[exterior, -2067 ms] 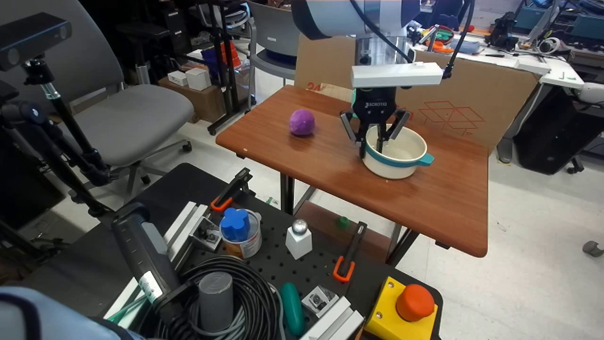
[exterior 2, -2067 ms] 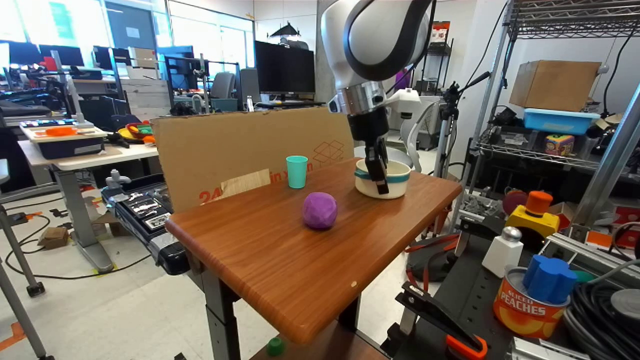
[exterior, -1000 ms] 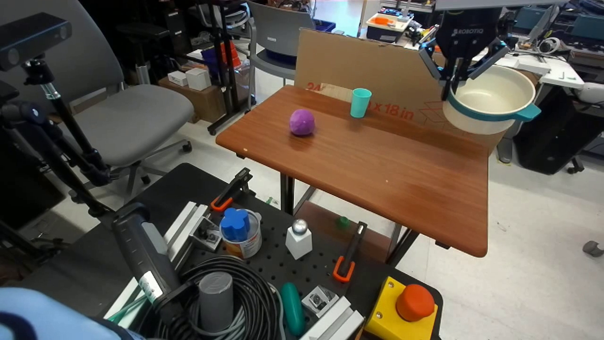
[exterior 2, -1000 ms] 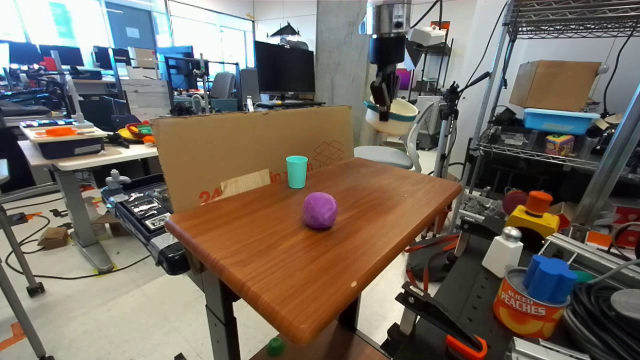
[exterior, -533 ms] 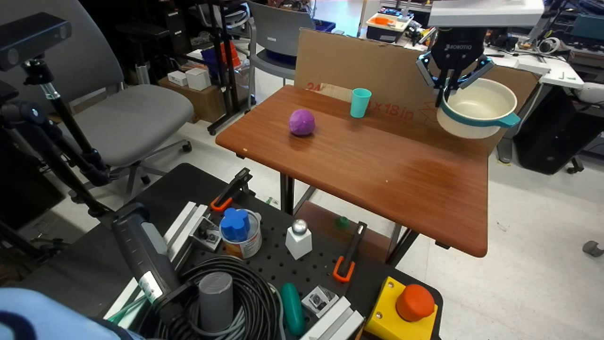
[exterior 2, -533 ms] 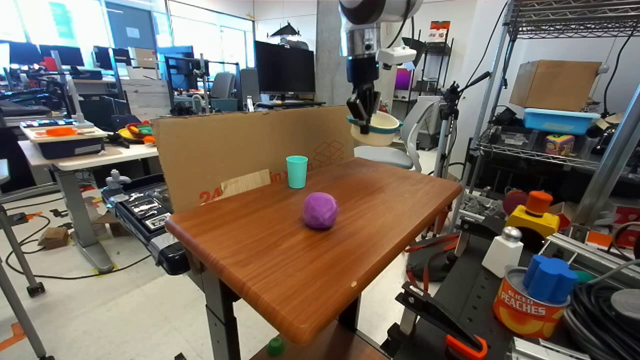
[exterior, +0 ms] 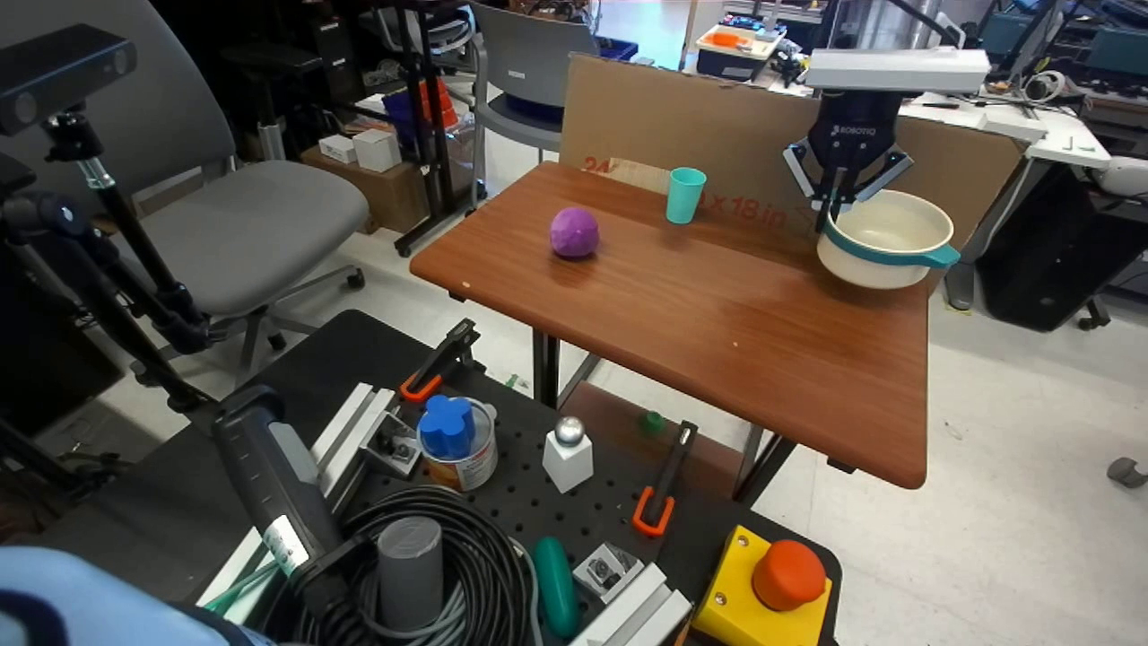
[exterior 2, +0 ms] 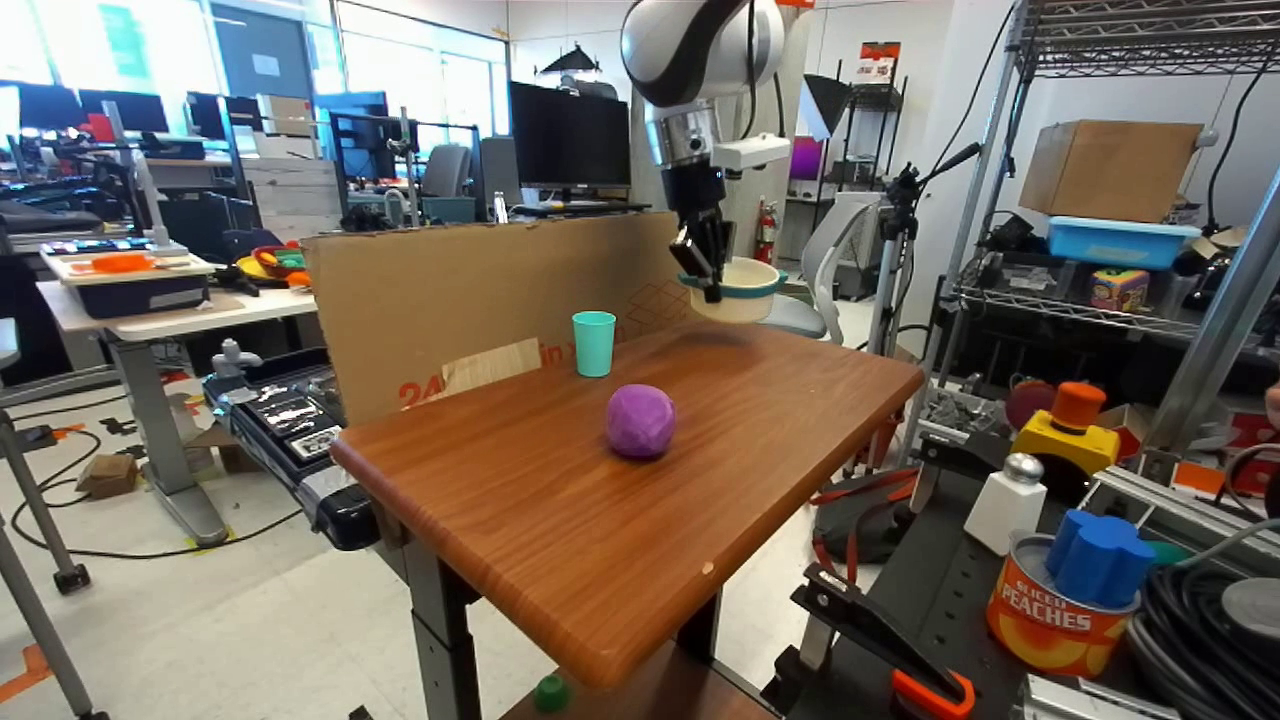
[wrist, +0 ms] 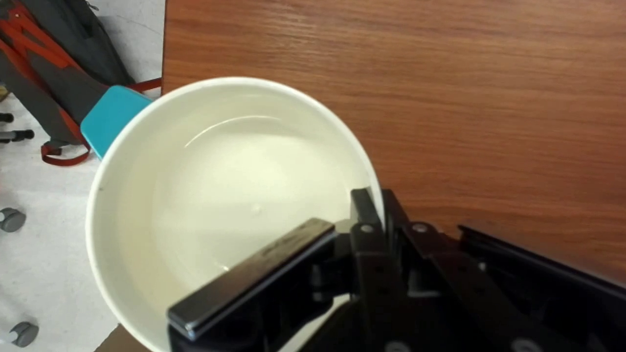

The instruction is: Move the pot forward

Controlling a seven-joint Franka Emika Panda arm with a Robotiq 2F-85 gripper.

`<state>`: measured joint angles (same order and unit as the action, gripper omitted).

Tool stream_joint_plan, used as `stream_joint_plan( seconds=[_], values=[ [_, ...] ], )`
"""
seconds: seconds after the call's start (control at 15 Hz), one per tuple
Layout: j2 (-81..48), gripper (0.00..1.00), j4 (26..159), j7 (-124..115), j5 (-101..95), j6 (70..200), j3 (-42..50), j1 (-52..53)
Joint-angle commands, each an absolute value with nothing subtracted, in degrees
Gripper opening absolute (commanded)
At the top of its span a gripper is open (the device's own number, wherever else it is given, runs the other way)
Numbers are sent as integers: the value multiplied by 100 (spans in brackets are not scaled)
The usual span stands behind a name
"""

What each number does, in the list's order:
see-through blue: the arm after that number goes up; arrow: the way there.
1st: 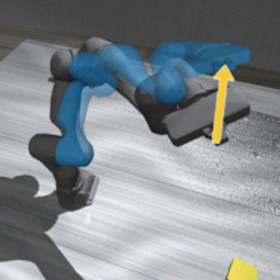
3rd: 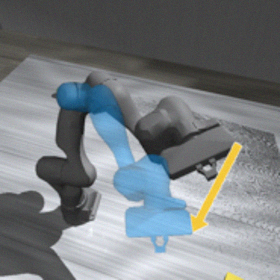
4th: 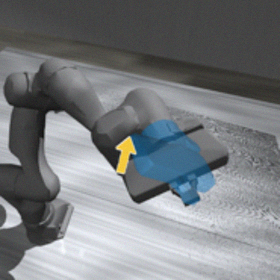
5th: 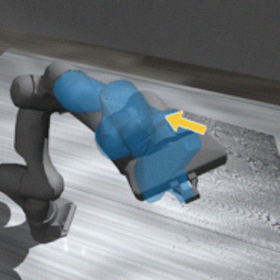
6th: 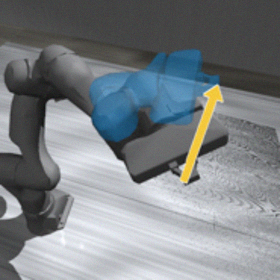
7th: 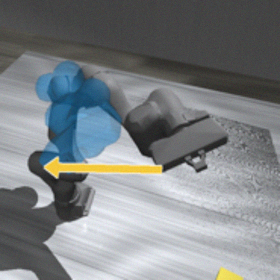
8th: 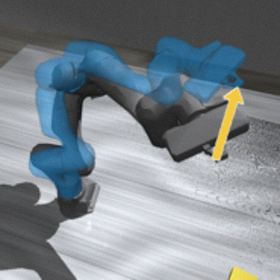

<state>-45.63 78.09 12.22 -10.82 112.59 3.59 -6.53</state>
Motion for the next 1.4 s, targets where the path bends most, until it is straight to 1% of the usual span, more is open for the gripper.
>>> stream_joint_plan(
  seconds=[0.0,0.4,0.47,0.53,0.6,0.67,0.93,1.2,1.27,1.33],
  values=[
    [-5277,2,6711,1256,-951,10529,333,-673],
    [-5990,2,5710,1284,-870,9863,313,-725],
    [-6027,7,5592,1282,-863,9795,313,-723],
    [-6010,32,5571,1307,-870,9771,308,-712],
    [-5968,32,5594,1334,-891,9802,307,-700],
    [-5886,37,5680,1349,-913,9907,305,-686],
    [-5120,66,6510,1496,-1082,10650,291,-579],
    [-4004,96,7630,1402,-1140,11910,264,-500],
    [-4738,99,6722,1413,-1122,11382,319,-496],
    [-4548,86,6861,1410,-1121,11419,313,-484]
  ],
)
